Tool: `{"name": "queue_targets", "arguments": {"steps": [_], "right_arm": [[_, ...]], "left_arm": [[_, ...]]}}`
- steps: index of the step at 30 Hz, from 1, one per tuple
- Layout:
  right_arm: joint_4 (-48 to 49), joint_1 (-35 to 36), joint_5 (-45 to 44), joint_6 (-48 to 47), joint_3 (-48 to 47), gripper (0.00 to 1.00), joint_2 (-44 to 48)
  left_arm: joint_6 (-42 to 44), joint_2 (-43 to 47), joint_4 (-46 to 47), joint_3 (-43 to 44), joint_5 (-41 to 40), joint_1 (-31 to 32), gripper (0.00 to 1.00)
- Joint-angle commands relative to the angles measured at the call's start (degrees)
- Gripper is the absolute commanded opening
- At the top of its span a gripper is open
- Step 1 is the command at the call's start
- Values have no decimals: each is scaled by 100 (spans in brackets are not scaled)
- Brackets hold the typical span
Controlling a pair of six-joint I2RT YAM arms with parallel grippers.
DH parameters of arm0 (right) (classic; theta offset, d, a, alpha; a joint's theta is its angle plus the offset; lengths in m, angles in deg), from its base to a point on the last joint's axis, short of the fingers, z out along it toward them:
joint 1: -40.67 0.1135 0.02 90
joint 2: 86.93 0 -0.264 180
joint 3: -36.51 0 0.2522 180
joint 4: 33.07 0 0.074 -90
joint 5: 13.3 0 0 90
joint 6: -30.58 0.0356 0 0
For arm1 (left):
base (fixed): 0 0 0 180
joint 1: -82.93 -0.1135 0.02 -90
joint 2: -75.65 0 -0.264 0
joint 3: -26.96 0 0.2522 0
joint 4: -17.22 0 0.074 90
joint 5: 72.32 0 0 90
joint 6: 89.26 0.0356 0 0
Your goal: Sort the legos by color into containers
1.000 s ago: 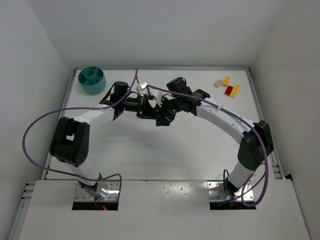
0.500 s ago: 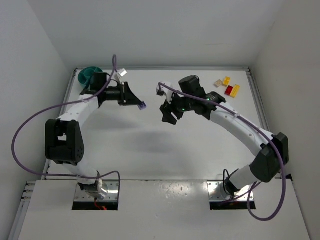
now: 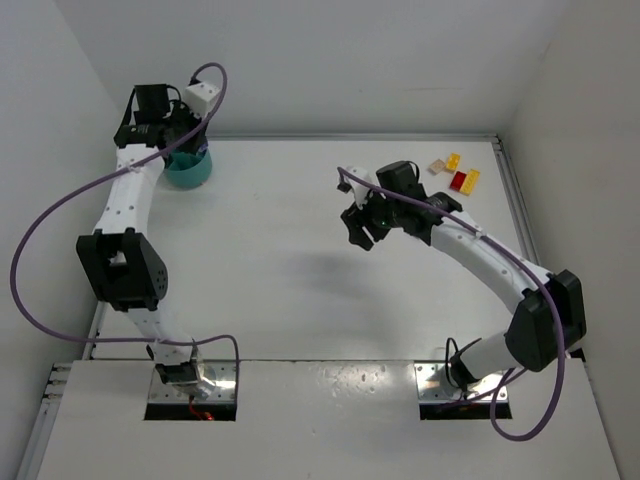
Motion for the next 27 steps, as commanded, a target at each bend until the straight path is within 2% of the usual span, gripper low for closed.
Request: {"name": "queue_targets", "arguments": {"steps": [1,4,8,15,27], "right_arm": [[227,-95,-181,119,115,63,18],[280,-200,-234,119,168,63,18],[280,-323,-234,119,168,63,18],[341,-376,-181,172,220,63,-43],[341,-429,-181,172,220,63,10]], "left_arm": [[1476,-549,-331,442,-1129,-125,0],[2063,-918,-445,654,-1412,-125,0],[2382,-1297,-445,900,-1807,-125,0],[2638,-1728,-288,963,-2361,-125,0],[3015,-2115,100,1033,-2669,-125,0]]}}
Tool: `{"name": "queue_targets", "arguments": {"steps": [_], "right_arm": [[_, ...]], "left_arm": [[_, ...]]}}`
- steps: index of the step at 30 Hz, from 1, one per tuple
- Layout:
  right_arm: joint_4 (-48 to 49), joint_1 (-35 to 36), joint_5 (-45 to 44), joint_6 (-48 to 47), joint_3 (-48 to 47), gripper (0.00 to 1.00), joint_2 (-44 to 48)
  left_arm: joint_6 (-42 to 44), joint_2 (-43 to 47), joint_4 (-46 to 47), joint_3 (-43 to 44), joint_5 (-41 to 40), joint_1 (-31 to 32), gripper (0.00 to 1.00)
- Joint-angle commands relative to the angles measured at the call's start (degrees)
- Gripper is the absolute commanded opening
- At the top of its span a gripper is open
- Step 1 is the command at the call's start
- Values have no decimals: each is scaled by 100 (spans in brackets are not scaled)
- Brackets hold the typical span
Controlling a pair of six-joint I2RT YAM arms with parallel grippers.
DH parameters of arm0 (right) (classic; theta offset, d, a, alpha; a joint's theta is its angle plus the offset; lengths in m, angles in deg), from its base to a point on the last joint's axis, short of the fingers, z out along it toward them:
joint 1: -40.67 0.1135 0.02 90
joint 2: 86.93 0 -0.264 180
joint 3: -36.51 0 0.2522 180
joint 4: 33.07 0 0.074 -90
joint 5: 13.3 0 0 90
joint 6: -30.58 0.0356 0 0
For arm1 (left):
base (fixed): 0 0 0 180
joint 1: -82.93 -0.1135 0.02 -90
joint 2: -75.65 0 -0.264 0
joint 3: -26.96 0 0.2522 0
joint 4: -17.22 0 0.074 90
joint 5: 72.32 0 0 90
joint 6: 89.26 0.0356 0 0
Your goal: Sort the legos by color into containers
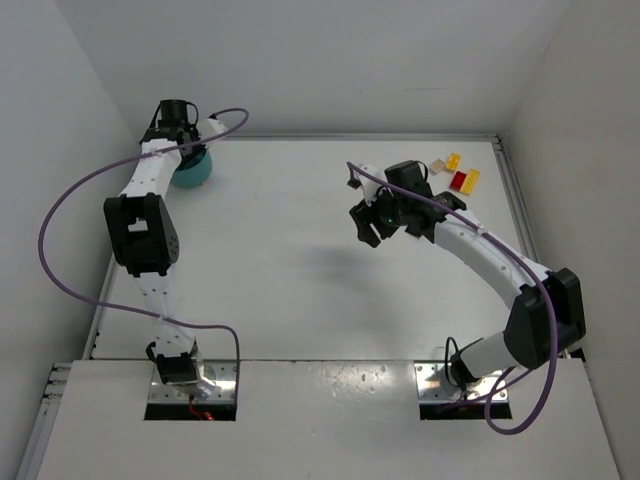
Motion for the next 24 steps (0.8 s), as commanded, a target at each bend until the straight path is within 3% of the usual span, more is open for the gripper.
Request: {"name": "queue_targets", "arguments": {"steps": [1,7,10,11,15,19,24], "right_arm": [[230,-42,20,67,6,63,58],[283,-42,-32,67,6,63,5],[283,-42,-32,67,6,63,5],[283,-42,-32,67,6,63,-47],[283,-42,-85,67,6,63,-48],[335,-156,-138,181,-47,63,-48],[388,-576,-374,540,-99,63,-48]], "left_arm": [[187,-74,266,226,-193,-44,0],[187,-127,424,174,-193,-44,3],[187,-127,424,174,-193,-44,13],[187,-127,477,121,-246,-44,28],[134,-127,591,121,-299,-44,47],[3,75,591,121,-167,-44,60],[-638,513,513,244,278,-44,66]]}}
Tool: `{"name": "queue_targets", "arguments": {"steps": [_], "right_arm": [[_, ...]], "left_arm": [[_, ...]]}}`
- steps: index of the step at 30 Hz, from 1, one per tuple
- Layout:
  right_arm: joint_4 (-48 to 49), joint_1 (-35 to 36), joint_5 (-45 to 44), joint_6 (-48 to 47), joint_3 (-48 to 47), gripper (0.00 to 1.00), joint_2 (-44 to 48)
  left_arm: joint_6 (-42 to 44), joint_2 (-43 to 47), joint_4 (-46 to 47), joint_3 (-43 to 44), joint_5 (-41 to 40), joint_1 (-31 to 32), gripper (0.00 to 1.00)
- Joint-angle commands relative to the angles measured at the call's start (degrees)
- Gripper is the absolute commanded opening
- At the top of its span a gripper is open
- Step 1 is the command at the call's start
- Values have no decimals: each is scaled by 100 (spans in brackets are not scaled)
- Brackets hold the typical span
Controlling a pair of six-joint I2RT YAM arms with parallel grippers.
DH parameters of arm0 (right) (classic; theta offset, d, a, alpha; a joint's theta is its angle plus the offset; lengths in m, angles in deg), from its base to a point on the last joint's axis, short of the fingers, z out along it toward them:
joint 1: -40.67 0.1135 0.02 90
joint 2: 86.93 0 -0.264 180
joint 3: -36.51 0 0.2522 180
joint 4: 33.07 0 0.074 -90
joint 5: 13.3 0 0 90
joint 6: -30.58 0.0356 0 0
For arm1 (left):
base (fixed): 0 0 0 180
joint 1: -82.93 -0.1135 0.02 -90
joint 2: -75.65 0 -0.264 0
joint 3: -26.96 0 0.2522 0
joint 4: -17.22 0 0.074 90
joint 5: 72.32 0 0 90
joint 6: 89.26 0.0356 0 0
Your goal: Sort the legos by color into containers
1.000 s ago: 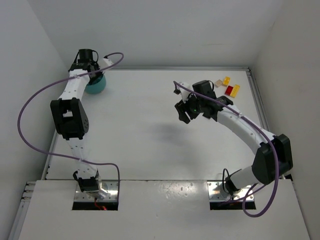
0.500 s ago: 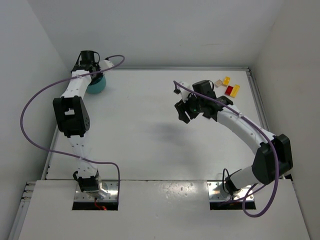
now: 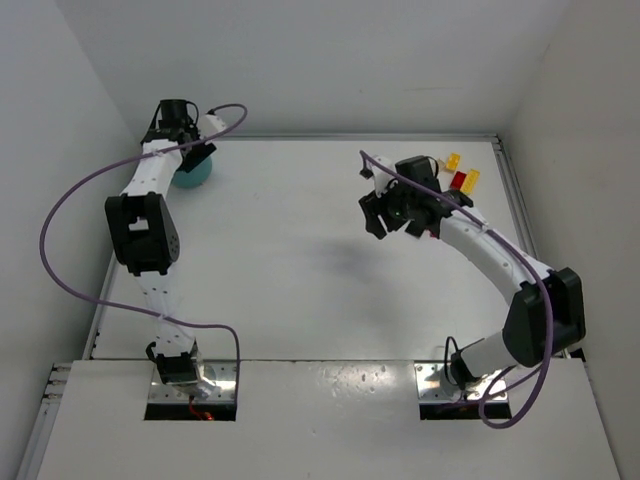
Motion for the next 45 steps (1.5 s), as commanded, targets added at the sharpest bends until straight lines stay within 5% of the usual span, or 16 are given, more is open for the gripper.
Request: {"name": "queue_targets", "arguments": {"steps": [1,4,7,15,21,33,45], "right_arm": [[231,-309,-309,410,-99,63,-13],[284,-1009,-494,639,-160,60,-13],[91,-1512,-494,701,-528,60,-302],[-594,-3156,-775,639,-1961,59,-1646],[-735,-3692,-636,718,-3321,59,-2806],[-1008,-3693,-256,1799,-6268,53,-5302],[-34,-3631,-847,2642,-6471,56,-5954]], "left_arm": [[-664,805,95,155,602,-44,73],[-1411,1639,-37,-389,1366,26,92],[-2351,2457,15,-1084,1780,360,100],[-4926,3697,631,-2359,1781,1124,100],[-5113,4049,762,-2641,2203,1318,100],[-5351,4102,824,-2860,2142,1442,100],[-5403,3988,877,-2808,2036,1494,100]]}}
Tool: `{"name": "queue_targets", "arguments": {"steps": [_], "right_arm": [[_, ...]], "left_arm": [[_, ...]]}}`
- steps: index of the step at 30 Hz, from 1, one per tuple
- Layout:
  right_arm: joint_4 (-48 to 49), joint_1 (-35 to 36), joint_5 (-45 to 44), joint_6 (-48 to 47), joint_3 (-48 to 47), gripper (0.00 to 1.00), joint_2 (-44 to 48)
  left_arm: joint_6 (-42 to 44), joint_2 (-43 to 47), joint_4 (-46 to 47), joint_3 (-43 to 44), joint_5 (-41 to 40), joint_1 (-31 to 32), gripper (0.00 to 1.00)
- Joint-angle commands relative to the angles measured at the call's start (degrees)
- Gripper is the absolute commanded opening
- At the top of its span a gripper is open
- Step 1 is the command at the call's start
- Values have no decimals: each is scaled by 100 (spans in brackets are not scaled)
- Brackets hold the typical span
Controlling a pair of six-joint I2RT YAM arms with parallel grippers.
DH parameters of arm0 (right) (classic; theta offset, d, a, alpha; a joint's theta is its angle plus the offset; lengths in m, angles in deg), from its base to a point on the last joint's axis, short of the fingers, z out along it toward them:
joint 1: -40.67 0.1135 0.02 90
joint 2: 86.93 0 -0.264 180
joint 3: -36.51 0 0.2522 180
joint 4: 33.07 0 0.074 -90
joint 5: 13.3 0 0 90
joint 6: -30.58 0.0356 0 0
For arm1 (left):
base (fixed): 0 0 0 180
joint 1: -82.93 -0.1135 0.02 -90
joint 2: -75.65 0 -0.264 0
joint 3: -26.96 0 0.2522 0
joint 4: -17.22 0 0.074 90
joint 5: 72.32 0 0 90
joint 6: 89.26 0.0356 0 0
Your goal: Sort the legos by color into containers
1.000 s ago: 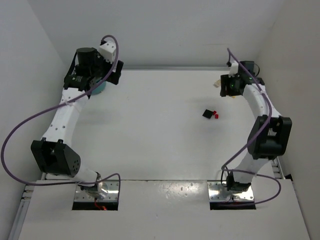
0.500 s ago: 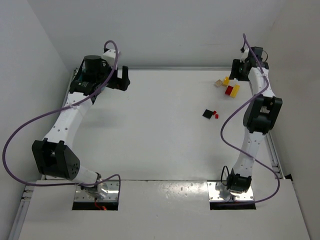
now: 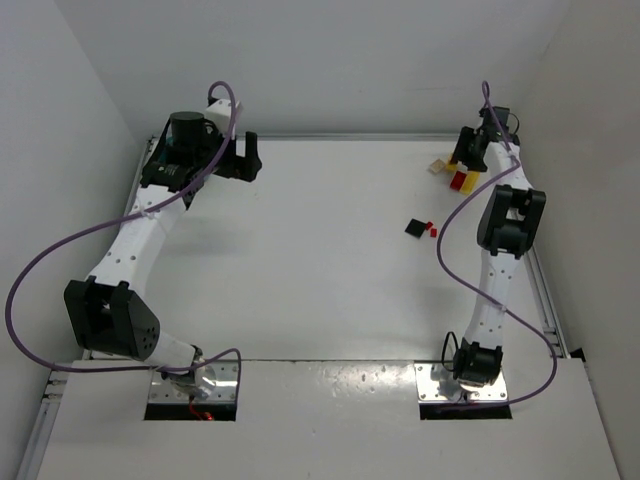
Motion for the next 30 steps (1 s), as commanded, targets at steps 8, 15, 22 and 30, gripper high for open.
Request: {"name": "queue_targets", "arguments": {"steps": [8,15,22,30], "right_arm": [[645,30,-15,493,-488,58,-363],[751,214,-260,554,-611,58,-652],[751,337,-542,449,-716,54,-890],[698,337,-358,177,-155,8,-531]], "left_arm": [[-81,54,206,42,-104,54,100],[-29,54,206,42,-210,54,100],[24,1,206,156,-262,54,100],[77,1,206,148,-315,54,100]]}}
